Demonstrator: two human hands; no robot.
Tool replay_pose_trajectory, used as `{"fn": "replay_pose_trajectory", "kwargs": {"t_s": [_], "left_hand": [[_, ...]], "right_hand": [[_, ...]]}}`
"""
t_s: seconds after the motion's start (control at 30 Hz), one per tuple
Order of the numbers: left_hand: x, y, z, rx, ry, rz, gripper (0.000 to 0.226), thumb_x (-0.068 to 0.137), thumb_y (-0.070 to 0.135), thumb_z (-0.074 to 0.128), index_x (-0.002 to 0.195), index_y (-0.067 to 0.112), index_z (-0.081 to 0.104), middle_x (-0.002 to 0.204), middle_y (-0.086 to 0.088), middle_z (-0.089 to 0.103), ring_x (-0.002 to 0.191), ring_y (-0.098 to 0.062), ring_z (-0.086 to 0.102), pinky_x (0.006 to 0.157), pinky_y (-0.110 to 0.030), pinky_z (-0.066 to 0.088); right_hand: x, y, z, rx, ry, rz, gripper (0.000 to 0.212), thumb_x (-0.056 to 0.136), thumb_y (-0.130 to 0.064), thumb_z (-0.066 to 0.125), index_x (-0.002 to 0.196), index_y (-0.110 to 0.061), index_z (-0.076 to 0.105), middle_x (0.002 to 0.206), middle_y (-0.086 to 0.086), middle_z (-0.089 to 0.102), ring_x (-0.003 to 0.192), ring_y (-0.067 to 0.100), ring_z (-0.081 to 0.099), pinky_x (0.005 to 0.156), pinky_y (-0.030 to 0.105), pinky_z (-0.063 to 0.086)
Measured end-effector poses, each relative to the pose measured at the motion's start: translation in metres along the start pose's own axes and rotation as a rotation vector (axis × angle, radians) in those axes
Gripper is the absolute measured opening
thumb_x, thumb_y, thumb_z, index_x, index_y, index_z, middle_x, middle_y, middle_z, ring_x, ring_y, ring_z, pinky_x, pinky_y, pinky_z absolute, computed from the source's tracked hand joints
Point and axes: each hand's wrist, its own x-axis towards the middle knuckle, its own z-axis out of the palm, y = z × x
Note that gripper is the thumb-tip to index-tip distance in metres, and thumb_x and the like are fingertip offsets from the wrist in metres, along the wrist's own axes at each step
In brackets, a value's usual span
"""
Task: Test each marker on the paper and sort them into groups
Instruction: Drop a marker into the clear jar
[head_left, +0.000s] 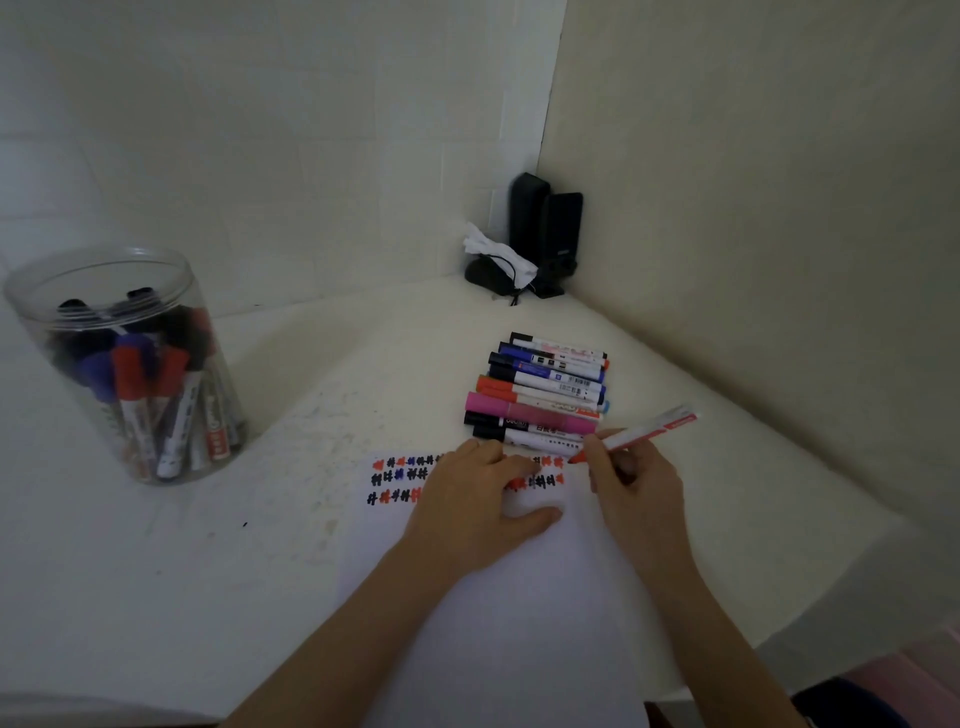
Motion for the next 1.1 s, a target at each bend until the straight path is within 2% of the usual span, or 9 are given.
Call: {"fn": "replay_pose_trajectory", "kwargs": {"t_s": [0.13,0.27,0.33,0.4,0.47,0.57,0.73,0.83,1.1], "left_hand": [[0.002,0.002,-0.005,-0.043,-0.074,-0.044,0.059,0.082,0.070,0.047,0.121,0.028,0.060,0.102,0.012,0.062,0.089,-0.006,0.053,0.079,-0.021,0.043],[0.004,0.007,-0.014,-0.245,-0.143,-0.216,0.027,0.099,0.036,0.040,0.119,0.024,0.053,0.097,0.007,0.059,0.082,-0.006,0.054,0.072,-0.025,0.044],[0.010,0.012,-0.029,-0.391,-0.209,-0.290,0.026,0.103,0.020,0.034,0.119,0.016,0.053,0.102,0.003,0.057,0.083,-0.006,0.053,0.072,-0.018,0.045],[0.013,0.016,-0.051,-0.511,-0.230,-0.351,0.025,0.104,0.017,0.031,0.115,0.013,0.053,0.102,0.002,0.056,0.084,-0.005,0.052,0.068,-0.006,0.041],[0.011,0.017,-0.073,-0.596,-0.133,-0.411,0.020,0.103,0.022,0.036,0.108,0.018,0.055,0.099,0.007,0.060,0.088,-0.007,0.056,0.068,-0.003,0.041],[-0.006,0.018,-0.095,-0.945,0.036,-0.589,0.013,0.099,0.022,0.048,0.106,0.017,0.058,0.102,0.010,0.071,0.093,-0.007,0.065,0.070,-0.011,0.049],[-0.037,0.024,-0.120,-1.530,0.271,-0.796,0.017,0.090,0.008,0.059,0.103,-0.002,0.059,0.104,-0.012,0.072,0.096,-0.014,0.069,0.084,-0.023,0.055],[-0.051,0.024,-0.130,-1.575,0.295,-0.822,0.023,0.088,0.006,0.062,0.107,-0.007,0.060,0.104,-0.020,0.070,0.097,-0.021,0.069,0.084,-0.024,0.056],[-0.061,0.026,-0.139,-1.517,0.284,-0.747,0.026,0.087,0.010,0.065,0.106,-0.007,0.061,0.095,-0.016,0.071,0.094,-0.020,0.068,0.088,-0.025,0.054]], "right_hand": [[0.003,0.000,-0.002,0.039,0.020,0.020,0.012,0.092,-0.021,0.062,0.085,-0.031,0.065,0.075,-0.012,0.070,0.069,-0.005,0.065,0.060,0.009,0.047],[0.003,-0.003,-0.001,0.021,0.041,0.032,0.021,0.095,-0.036,0.057,0.080,-0.025,0.068,0.064,-0.006,0.067,0.057,0.000,0.060,0.055,0.013,0.044],[0.003,-0.006,-0.003,0.045,0.061,0.071,0.030,0.096,-0.039,0.054,0.075,-0.021,0.066,0.059,-0.004,0.064,0.051,0.006,0.056,0.056,0.026,0.044],[0.000,-0.014,-0.006,0.140,0.085,0.136,0.037,0.097,-0.039,0.052,0.070,-0.015,0.062,0.054,-0.005,0.058,0.047,0.008,0.049,0.054,0.031,0.041],[-0.008,-0.028,-0.009,0.321,0.091,0.214,0.038,0.098,-0.037,0.050,0.074,-0.011,0.062,0.054,-0.003,0.053,0.049,0.008,0.044,0.052,0.028,0.038],[-0.029,-0.049,-0.006,0.513,-0.010,0.276,0.029,0.099,-0.028,0.051,0.080,-0.010,0.062,0.057,-0.001,0.051,0.052,0.010,0.040,0.049,0.023,0.034],[-0.070,-0.087,0.018,0.651,-0.200,0.284,0.017,0.097,-0.017,0.054,0.086,-0.005,0.060,0.063,0.005,0.054,0.055,0.010,0.045,0.044,0.020,0.032],[-0.083,-0.104,0.028,0.660,-0.220,0.237,0.018,0.097,-0.019,0.055,0.086,-0.007,0.063,0.062,0.002,0.057,0.058,0.010,0.048,0.048,0.023,0.032],[-0.094,-0.125,0.040,0.624,-0.243,0.188,0.017,0.095,-0.020,0.058,0.085,-0.007,0.064,0.064,0.006,0.056,0.059,0.010,0.047,0.049,0.023,0.034]]}}
